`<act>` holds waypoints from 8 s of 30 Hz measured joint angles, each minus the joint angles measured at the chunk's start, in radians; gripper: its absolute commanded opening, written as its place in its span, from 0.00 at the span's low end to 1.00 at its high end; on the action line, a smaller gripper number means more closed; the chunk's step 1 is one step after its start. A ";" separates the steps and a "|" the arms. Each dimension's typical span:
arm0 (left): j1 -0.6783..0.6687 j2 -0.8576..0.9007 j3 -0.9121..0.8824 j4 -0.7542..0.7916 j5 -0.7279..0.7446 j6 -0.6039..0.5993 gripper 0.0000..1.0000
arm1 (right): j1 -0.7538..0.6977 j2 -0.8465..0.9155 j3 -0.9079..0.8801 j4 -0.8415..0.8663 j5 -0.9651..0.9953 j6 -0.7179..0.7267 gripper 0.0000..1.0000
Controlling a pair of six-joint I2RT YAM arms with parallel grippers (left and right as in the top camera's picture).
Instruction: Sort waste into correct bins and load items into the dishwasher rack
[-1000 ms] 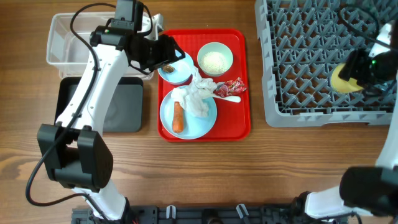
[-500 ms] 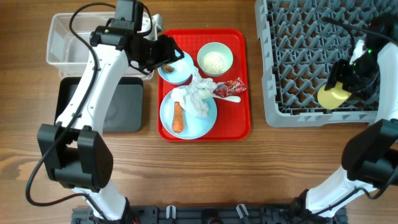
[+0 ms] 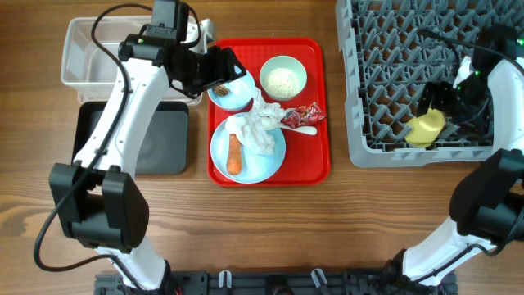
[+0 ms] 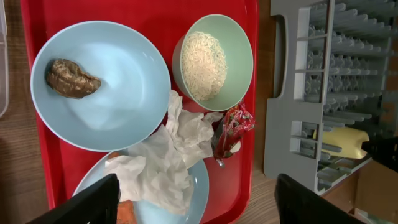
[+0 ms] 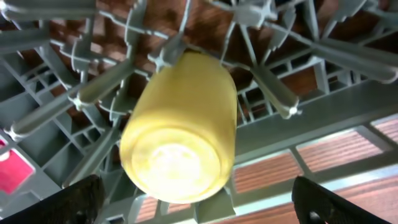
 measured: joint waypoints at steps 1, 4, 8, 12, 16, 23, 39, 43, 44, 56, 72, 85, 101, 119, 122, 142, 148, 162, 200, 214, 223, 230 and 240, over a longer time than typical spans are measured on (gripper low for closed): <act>0.000 0.000 0.000 0.000 0.000 0.000 0.83 | 0.000 0.000 0.000 0.005 -0.003 0.000 0.99; 0.000 0.000 0.000 0.000 0.000 0.000 0.90 | 0.001 0.000 0.009 0.006 -0.028 0.000 0.97; -0.007 0.000 0.000 0.000 -0.003 0.013 0.90 | 0.007 -0.009 0.108 0.027 -0.144 -0.008 0.91; -0.071 0.000 0.000 -0.004 -0.030 0.080 0.89 | 0.043 -0.098 0.169 0.103 -0.296 -0.013 0.91; -0.168 0.000 0.000 -0.003 -0.164 0.105 0.90 | 0.160 -0.169 0.187 0.166 -0.356 -0.012 0.91; -0.192 0.000 0.000 -0.006 -0.284 0.072 1.00 | 0.412 -0.157 0.188 0.391 -0.336 0.090 0.87; -0.024 -0.106 0.000 -0.142 -0.341 0.044 1.00 | 0.569 0.211 0.188 0.531 -0.262 0.210 0.69; -0.015 -0.106 0.000 -0.141 -0.347 0.044 1.00 | 0.593 0.280 0.187 0.531 -0.252 0.209 0.66; -0.016 -0.106 0.000 -0.141 -0.347 0.044 1.00 | 0.596 0.290 0.187 0.531 -0.248 0.209 0.65; -0.016 -0.106 0.000 -0.140 -0.347 0.044 1.00 | 0.595 0.338 0.187 0.531 -0.237 0.209 0.65; -0.034 -0.106 0.000 -0.107 -0.347 0.041 1.00 | 0.562 0.319 0.187 0.531 -0.219 0.209 0.66; -0.085 -0.106 0.000 -0.087 -0.347 0.041 1.00 | 0.563 0.238 0.190 0.222 -0.301 0.101 0.73; -0.087 -0.106 0.000 -0.102 -0.347 0.041 1.00 | 0.580 0.227 0.190 0.191 -0.358 0.041 0.73; -0.313 0.076 -0.003 -0.122 -0.356 -0.005 1.00 | 0.570 0.205 0.190 0.219 -0.403 0.021 0.78; -0.313 0.093 -0.004 -0.089 -0.367 -0.015 1.00 | 0.549 0.205 0.190 0.231 -0.403 0.021 0.78; -0.301 0.208 -0.005 0.063 -0.568 -0.022 0.81 | 0.364 0.088 0.190 0.241 -0.407 0.040 0.77; -0.304 0.209 -0.005 -0.005 -0.503 -0.023 0.70 | 0.364 0.088 0.190 0.238 -0.406 0.040 0.77; -0.370 0.264 -0.006 0.006 -0.492 -0.018 0.22 | 0.364 0.088 0.190 0.238 -0.406 0.040 0.77; 0.150 0.202 0.101 0.361 -0.721 -0.023 0.93 | 0.364 0.088 0.190 0.227 -0.394 0.050 1.00; -0.028 0.032 0.108 0.002 -0.470 0.064 0.91 | 0.364 0.088 0.190 0.221 -0.367 0.051 1.00; -0.322 0.077 -0.018 0.038 -0.405 0.178 1.00 | 0.364 0.088 0.190 0.211 -0.349 0.051 1.00; -0.382 0.221 -0.034 0.119 -0.428 0.189 1.00 | 0.364 0.088 0.190 0.187 -0.342 0.047 1.00; -0.414 0.280 -0.037 0.198 -0.429 0.189 0.99 | 0.364 0.088 0.190 0.179 -0.324 0.023 1.00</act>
